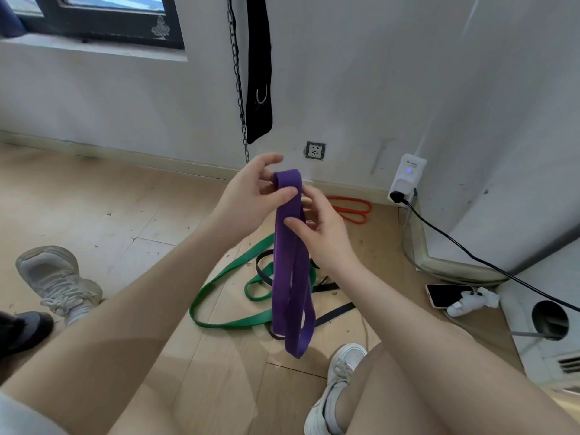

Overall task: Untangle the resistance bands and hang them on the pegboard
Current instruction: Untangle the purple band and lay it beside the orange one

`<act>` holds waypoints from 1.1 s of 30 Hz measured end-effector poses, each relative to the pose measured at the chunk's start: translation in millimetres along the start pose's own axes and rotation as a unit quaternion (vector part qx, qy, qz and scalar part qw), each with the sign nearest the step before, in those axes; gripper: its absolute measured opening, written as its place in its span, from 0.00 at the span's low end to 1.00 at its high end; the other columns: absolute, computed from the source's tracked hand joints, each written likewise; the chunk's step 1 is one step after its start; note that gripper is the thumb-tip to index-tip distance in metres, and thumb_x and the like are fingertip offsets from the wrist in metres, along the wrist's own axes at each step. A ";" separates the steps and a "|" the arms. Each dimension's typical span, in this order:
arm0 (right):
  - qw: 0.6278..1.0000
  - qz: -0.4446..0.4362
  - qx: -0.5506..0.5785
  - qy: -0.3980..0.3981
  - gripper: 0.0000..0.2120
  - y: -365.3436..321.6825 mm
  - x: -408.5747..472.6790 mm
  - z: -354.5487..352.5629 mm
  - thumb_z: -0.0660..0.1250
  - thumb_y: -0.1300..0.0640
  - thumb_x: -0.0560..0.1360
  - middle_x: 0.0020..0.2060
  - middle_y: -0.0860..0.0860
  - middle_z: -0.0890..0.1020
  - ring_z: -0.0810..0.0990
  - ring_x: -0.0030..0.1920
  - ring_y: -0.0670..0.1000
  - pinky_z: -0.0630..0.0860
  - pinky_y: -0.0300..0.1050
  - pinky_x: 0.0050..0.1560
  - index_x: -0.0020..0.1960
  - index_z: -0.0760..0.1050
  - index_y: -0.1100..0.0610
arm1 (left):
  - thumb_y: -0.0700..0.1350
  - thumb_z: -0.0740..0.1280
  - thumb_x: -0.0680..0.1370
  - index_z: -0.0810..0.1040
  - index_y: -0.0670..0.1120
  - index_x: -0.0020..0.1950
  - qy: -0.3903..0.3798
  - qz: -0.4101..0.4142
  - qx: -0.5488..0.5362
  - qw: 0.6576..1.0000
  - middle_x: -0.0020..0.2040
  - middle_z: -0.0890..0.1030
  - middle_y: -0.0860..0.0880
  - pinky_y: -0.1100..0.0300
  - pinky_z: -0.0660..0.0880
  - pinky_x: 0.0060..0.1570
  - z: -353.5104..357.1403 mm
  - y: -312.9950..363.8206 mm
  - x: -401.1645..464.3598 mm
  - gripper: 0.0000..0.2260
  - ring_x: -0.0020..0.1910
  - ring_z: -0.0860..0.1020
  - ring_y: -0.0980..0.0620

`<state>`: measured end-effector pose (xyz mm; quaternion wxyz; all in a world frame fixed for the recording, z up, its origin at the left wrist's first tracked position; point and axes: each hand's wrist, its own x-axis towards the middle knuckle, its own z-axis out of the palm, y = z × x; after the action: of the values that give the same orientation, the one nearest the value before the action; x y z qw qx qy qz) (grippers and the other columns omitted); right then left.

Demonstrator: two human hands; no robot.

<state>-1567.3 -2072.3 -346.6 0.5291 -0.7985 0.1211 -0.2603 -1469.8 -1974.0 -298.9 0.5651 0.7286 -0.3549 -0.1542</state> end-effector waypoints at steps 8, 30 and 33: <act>0.995 0.058 0.062 -0.045 0.22 17.2 1.9 -37.1 0.63 0.65 0.76 0.53 0.47 0.81 0.81 0.51 0.43 0.78 0.38 0.48 0.65 0.66 0.47 | 0.41 0.68 0.73 0.75 0.50 0.54 -0.147 0.054 0.344 0.926 0.44 0.77 0.51 0.61 0.69 0.39 12.1 35.0 19.2 0.11 0.41 0.74 0.52; 0.841 0.028 -0.534 -0.080 0.16 264.6 189.1 -60.3 0.63 0.54 0.77 0.57 0.52 0.77 0.75 0.56 0.55 0.68 0.49 0.53 0.62 0.67 0.54 | 0.44 0.69 0.74 0.69 0.48 0.47 -0.058 0.008 0.309 0.949 0.48 0.78 0.47 0.59 0.69 0.46 102.5 -202.1 214.8 0.08 0.48 0.73 0.48; 0.827 0.057 -0.544 -0.128 0.15 341.8 220.9 -19.2 0.62 0.53 0.78 0.58 0.53 0.77 0.75 0.57 0.55 0.69 0.47 0.51 0.62 0.65 0.55 | 0.45 0.65 0.77 0.68 0.48 0.67 -0.098 -0.021 0.336 0.937 0.59 0.77 0.47 0.54 0.69 0.59 108.5 -289.0 249.1 0.19 0.60 0.72 0.47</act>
<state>-1365.2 -2331.2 -587.6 0.0338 -0.9749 0.2192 -0.0171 -1264.1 -2192.1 -558.6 0.2467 0.8644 -0.4245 -0.1088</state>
